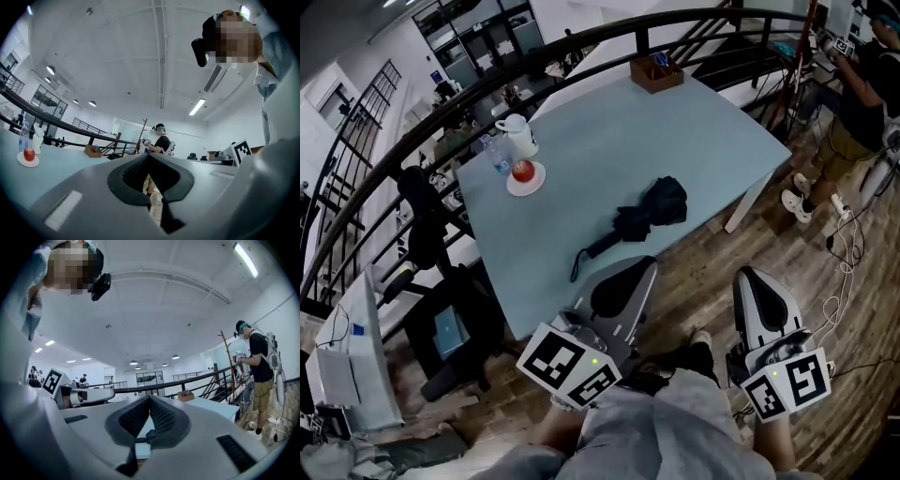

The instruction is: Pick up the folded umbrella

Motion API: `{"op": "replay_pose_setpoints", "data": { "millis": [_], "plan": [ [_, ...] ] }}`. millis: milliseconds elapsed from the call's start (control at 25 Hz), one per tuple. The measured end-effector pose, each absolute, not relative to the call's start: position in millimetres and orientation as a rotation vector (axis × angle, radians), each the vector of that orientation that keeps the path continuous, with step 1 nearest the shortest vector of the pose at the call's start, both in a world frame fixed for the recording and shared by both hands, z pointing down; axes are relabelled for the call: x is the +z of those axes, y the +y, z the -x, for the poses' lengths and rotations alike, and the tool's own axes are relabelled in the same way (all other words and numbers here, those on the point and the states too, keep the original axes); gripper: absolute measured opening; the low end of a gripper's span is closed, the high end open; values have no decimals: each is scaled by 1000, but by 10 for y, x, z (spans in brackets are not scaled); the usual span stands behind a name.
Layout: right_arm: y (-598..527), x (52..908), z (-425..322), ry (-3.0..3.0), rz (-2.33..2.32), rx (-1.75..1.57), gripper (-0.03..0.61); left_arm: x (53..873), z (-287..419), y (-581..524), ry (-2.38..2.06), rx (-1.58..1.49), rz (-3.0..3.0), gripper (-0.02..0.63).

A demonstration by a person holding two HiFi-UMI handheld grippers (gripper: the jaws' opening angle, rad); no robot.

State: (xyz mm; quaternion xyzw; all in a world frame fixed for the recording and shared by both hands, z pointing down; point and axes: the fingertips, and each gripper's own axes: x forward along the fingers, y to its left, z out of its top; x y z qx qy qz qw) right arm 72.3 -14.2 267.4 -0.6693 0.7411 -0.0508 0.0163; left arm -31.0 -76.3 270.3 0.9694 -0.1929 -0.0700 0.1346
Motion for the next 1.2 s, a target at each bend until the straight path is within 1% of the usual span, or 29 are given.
{"op": "replay_pose_setpoints", "data": {
  "millis": [280,480,800,1200],
  "plan": [
    [-523,2736,-523,2464,1865,-171,0,2766,545,-996,-789,-202,-2769,5],
    [-805,2770,-541,2596,1702,-165,0,2744,548,-1181,-956,-222,-2745,5],
    [-1198,2778,-1035,2636,1591,-195,0,2548,361,-1485,-1192,-355,-2675,5],
    [-1662,2879,-1688,2711,1461,-236,0,2528,-202,-1780,-1344,-329,-2672,5]
  ]
}}
